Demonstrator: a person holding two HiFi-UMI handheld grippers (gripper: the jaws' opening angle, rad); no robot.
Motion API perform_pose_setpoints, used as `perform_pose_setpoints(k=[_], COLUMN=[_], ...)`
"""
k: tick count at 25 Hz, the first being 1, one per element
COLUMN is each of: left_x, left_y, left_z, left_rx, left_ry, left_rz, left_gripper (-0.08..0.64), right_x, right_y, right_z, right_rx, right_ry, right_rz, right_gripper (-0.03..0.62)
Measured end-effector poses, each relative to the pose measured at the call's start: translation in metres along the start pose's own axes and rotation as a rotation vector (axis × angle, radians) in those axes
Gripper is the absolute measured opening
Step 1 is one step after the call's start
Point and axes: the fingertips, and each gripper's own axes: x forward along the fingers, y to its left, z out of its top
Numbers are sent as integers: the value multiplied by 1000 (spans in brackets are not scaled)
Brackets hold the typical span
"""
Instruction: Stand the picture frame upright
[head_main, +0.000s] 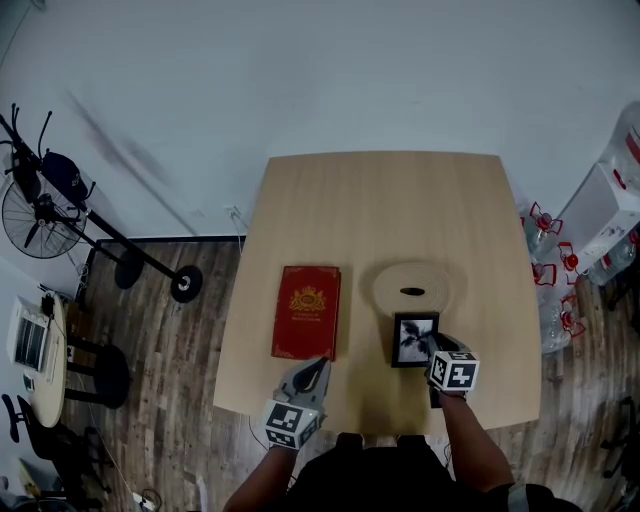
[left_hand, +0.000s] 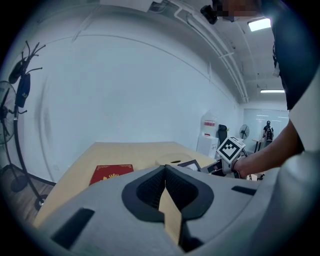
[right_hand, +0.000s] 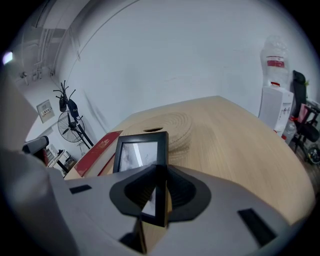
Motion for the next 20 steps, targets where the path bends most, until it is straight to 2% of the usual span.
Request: perform_pose_setpoints(k=[6,10,13,20], left_x=[-1,0,2,10], left_y=[5,4,1,-5], left_z=[1,-2,-2,5], left_rx=[-5,-10,-17,-8], left_ry=[0,3,3,-4], left_rz=[16,18,10,-7], left_gripper=[0,0,0,0], right_x=[4,5,6,-6], right_y=[-3,-2,0,6], right_z=[-5,-5,-7,4], right_rx=[-2,-24,-6,3], right_ry=[12,11,11,-46], right_rz=[-6,14,34,89], right_gripper=[67,67,67,110])
